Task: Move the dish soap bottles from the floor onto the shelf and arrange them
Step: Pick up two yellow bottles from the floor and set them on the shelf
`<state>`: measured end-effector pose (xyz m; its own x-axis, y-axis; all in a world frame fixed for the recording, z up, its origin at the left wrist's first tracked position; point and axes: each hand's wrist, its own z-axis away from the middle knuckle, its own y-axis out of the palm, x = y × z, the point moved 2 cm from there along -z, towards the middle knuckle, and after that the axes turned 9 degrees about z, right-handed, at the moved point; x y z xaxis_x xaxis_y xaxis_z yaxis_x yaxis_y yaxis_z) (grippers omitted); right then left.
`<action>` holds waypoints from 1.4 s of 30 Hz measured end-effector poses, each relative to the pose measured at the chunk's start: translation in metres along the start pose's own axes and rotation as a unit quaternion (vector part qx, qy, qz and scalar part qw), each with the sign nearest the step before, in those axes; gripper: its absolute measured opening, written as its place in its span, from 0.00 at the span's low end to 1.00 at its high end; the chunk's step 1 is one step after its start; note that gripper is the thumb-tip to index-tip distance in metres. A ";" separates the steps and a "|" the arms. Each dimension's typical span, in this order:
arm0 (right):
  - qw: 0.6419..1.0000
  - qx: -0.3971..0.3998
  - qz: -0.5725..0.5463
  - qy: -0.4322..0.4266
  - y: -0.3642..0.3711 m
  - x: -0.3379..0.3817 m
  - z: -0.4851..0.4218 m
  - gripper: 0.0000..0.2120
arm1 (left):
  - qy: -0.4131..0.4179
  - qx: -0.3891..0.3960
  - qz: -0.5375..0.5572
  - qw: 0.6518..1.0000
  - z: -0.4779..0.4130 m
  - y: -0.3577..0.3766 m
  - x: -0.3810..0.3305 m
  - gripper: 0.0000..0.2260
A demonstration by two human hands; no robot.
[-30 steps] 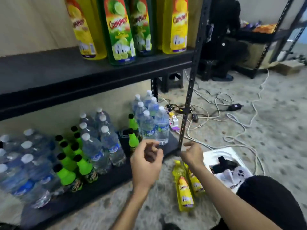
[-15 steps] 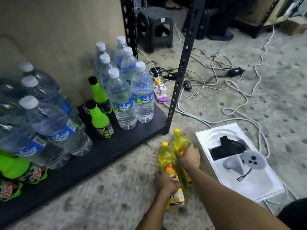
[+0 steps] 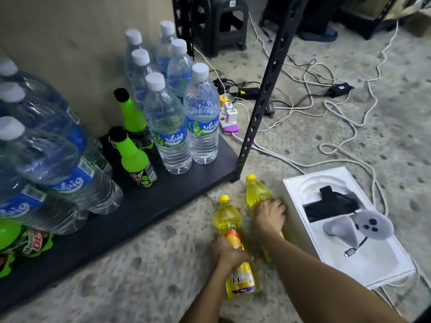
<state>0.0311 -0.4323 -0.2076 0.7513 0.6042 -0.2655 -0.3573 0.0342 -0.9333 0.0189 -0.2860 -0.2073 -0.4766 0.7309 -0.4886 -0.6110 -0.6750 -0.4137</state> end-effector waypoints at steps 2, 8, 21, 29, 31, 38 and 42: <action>1.000 0.004 -0.008 0.000 -0.001 0.000 -0.001 0.19 | 0.009 -0.006 0.009 1.000 0.002 -0.014 0.011 0.38; 0.990 0.038 -0.092 -0.097 -0.015 -0.009 0.019 0.23 | 0.084 -0.060 -0.034 0.994 0.044 -0.073 0.029 0.45; 0.878 -0.107 -0.371 -0.281 -0.232 -0.034 0.192 0.30 | 0.274 -0.180 -0.053 0.943 0.314 -0.270 0.027 0.47; 0.738 -0.248 -0.473 -0.412 -0.451 -0.090 0.309 0.23 | 0.435 -0.314 0.064 0.841 0.484 -0.379 -0.005 0.49; 0.711 -0.270 -0.493 -0.423 -0.500 -0.098 0.332 0.26 | 0.451 -0.357 0.080 0.814 0.516 -0.407 -0.021 0.50; 0.669 -0.315 -0.542 -0.399 -0.624 -0.078 0.373 0.35 | 0.469 -0.471 0.128 0.736 0.556 -0.517 -0.098 0.48; 0.651 -0.327 -0.569 -0.380 -0.660 -0.033 0.372 0.29 | 0.475 -0.488 0.125 0.722 0.536 -0.559 -0.145 0.47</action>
<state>0.0359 -0.1784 0.5070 -0.2580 0.7119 0.6532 0.6913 0.6083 -0.3899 0.0911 0.0396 0.5065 0.4358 0.4875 -0.7566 0.3767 -0.8622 -0.3385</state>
